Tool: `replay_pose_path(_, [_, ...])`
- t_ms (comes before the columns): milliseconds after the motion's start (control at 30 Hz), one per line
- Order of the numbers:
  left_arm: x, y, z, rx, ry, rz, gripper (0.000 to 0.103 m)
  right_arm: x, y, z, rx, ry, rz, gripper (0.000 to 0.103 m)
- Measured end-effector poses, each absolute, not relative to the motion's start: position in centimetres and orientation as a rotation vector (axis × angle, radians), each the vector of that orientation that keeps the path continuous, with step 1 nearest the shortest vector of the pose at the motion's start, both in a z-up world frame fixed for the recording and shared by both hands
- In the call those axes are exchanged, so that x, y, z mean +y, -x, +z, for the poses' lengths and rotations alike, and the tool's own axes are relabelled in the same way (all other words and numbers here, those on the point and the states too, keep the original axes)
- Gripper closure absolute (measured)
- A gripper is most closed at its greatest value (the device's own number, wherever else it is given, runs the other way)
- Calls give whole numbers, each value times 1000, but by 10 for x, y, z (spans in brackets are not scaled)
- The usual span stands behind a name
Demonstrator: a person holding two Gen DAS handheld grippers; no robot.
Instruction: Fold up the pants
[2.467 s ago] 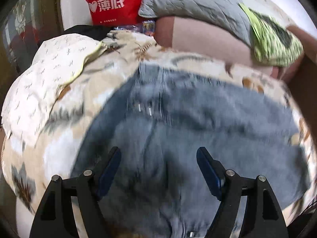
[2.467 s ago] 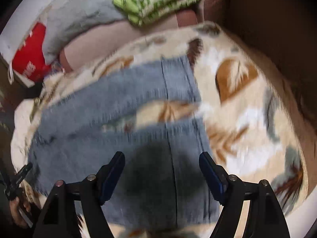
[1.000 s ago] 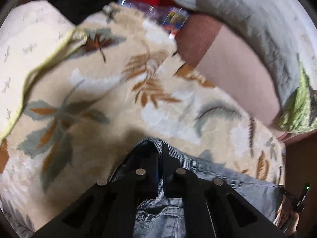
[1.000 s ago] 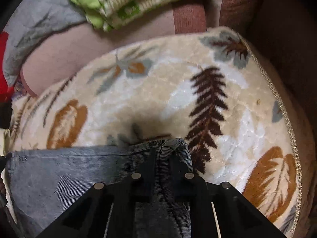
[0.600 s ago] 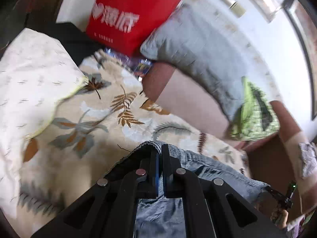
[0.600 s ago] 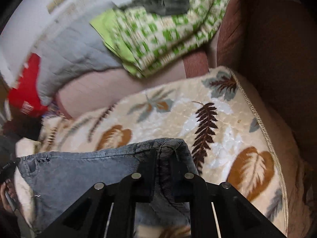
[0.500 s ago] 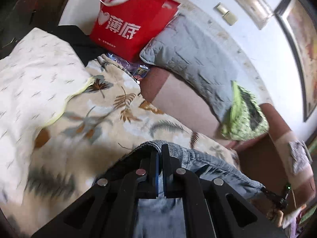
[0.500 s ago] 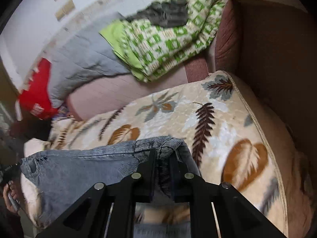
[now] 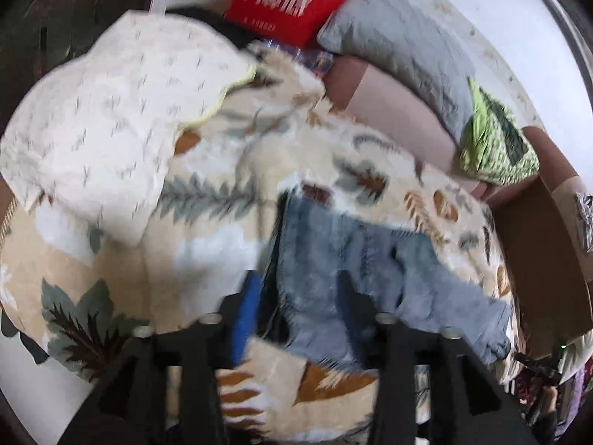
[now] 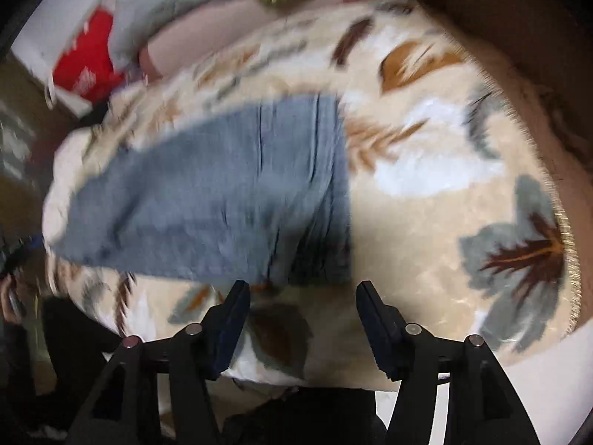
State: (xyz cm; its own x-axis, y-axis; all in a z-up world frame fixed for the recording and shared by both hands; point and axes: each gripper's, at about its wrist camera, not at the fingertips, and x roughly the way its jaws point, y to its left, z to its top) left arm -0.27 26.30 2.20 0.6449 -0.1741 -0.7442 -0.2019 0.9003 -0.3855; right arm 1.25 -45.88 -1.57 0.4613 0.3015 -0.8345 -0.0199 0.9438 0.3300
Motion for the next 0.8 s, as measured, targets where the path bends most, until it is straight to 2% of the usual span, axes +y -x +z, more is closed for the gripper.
replay_pose_path(33, [255,0,30,850,455,20,35,-466,-16,-8,1048,-339,193,36])
replay_pose_path(67, [247,-3,33,832,450,13,34,-470,-20,-4,1034,-380,183,34])
replay_pose_path(167, [221,-19,28,836,454,-19,34,-469,-40,-7,1066,-471,181,34])
replay_pose_path(333, [178,-33,-15,950,417,-47,34,-441,-45,-37,1163,-439,165,34])
replay_pose_path(400, [170,-40,-36,1009,374,-16,34,-432,-46,-37,1148,-416,177,44])
replay_pose_path(433, [171,-44,-47,1038,365,8,34,-425,-49,-36,1162,-359,163,71])
replay_pose_path(467, [173,-47,-55,1059,360,25,34,-418,-51,-35,1171,-298,142,80])
replay_pose_path(500, [176,-50,-63,1073,364,38,34,-408,-52,-27,1173,-213,137,84])
replay_pose_path(567, [182,-51,-69,1058,365,32,34,-392,-55,5,1121,-42,129,88])
replay_pose_path(700, [191,-55,-71,1072,369,27,34,-385,-42,69,985,161,106,88])
replay_pose_path(733, [192,-55,-71,1074,373,25,34,-382,-38,68,1000,212,130,88])
replay_pose_path(800, [194,-56,-70,1077,377,20,34,-390,-31,27,1144,216,200,85])
